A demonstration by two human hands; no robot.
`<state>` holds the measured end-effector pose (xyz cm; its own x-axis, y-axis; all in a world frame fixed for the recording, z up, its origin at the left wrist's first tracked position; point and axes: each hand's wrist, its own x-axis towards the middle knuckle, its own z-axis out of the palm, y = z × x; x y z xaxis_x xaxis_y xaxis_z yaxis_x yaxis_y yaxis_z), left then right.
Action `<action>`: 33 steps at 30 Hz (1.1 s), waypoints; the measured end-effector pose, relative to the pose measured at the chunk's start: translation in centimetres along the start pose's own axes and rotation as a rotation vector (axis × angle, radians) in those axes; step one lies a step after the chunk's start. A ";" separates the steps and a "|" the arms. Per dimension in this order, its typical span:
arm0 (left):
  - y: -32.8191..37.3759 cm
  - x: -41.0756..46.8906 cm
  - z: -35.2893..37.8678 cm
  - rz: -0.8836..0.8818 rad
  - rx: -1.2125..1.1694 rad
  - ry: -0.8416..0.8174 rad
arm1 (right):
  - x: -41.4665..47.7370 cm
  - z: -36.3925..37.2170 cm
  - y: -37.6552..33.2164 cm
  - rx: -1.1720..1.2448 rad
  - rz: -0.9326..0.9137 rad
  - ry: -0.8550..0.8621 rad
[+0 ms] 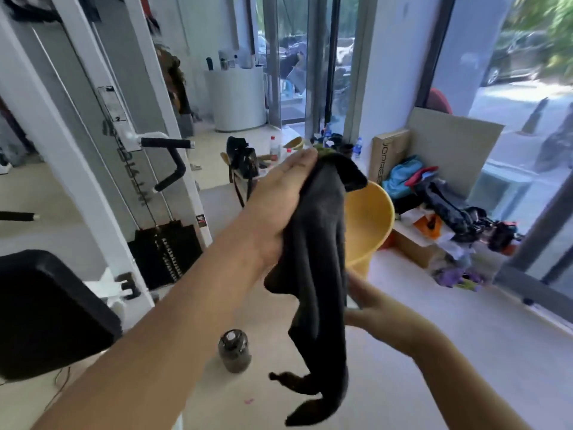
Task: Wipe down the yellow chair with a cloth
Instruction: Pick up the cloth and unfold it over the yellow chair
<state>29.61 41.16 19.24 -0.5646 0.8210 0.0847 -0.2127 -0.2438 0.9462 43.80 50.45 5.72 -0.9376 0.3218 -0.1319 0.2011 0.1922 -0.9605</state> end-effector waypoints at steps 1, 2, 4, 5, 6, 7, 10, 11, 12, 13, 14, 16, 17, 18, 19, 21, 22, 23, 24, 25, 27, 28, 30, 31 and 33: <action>-0.1 1.3 1.6 -0.012 0.004 -0.024 | 0.3 0.4 0.3 0.074 -0.017 0.057; -0.2 3.0 2.3 -0.014 0.008 -0.028 | 0.4 0.4 0.4 0.155 -0.026 0.130; -0.8 6.6 2.1 -0.035 -0.017 0.007 | 0.2 -1.2 0.0 0.327 -0.029 0.310; -1.8 8.1 1.4 -0.062 -0.009 0.058 | 0.3 -2.4 -0.1 0.435 -0.027 0.375; -3.4 9.4 0.6 -0.106 0.034 0.123 | 0.4 -3.9 -0.3 0.532 -0.027 0.419; -6.0 9.9 -0.1 -0.183 0.091 0.206 | 0.6 -5.5 -0.5 0.601 -0.029 0.445; -15.7 8.0 0.1 -0.507 0.109 0.253 | 2.1 -10.1 0.0 0.625 0.027 0.504; -18.3 6.7 1.3 -0.601 0.084 0.194 | 2.8 -11.4 0.6 0.617 0.061 0.505; -20.8 6.0 2.1 -0.669 0.129 0.147 | 3.5 -12.5 1.3 0.614 0.101 0.507; -22.9 5.9 2.8 -0.722 0.232 0.132 | 4.1 -13.6 2.0 0.618 0.138 0.503; -24.5 6.6 3.5 -0.742 0.358 0.101 | 4.6 -14.8 2.6 0.624 0.173 0.493; -26.2 9.1 4.7 -0.670 0.711 0.014 | 5.7 -17.4 4.0 0.644 0.226 0.462; -26.4 10.6 5.3 -0.604 0.824 0.054 | 6.2 -19.0 4.6 0.658 0.244 0.453; -26.3 12.1 5.7 -0.467 0.854 0.091 | 6.8 -20.7 5.2 0.675 0.253 0.444; -26.2 13.5 6.2 -0.382 0.711 0.103 | 7.4 -22.4 5.8 0.693 0.258 0.431; -25.5 16.8 7.9 -0.415 0.170 0.064 | 8.5 -25.6 6.6 0.693 0.253 0.411; -25.9 18.3 8.7 -0.481 -0.015 0.024 | 9.0 -27.1 6.9 0.680 0.247 0.408; -26.2 19.9 9.7 -0.484 -0.044 -0.045 | 9.5 -28.7 7.2 0.660 0.241 0.400; -26.6 21.4 10.7 -0.451 0.001 -0.075 | 10.0 -30.2 7.4 0.635 0.234 0.387; -26.9 22.8 11.7 -0.411 0.036 -0.052 | 10.5 -31.7 7.4 0.591 0.233 0.377; -27.2 26.2 13.1 -0.378 -0.053 0.079 | 11.4 -34.8 7.7 0.384 0.251 0.403; -27.3 28.0 13.2 -0.374 -0.142 0.151 | 11.7 -36.5 8.0 0.233 0.280 0.453; -27.1 31.4 13.4 -0.357 -0.251 0.264 | 12.3 -40.4 9.0 0.019 0.346 0.543; -27.0 32.9 13.6 -0.337 -0.232 0.292 | 12.5 -42.3 9.6 -0.002 0.369 0.551; -26.5 35.9 14.4 -0.293 -0.162 0.318 | 12.9 -46.2 11.0 0.028 0.424 0.514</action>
<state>26.51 84.53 1.69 -0.6735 0.6743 -0.3028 -0.5070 -0.1233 0.8531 47.02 99.53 4.76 -0.5234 0.7662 -0.3727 0.5083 -0.0702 -0.8583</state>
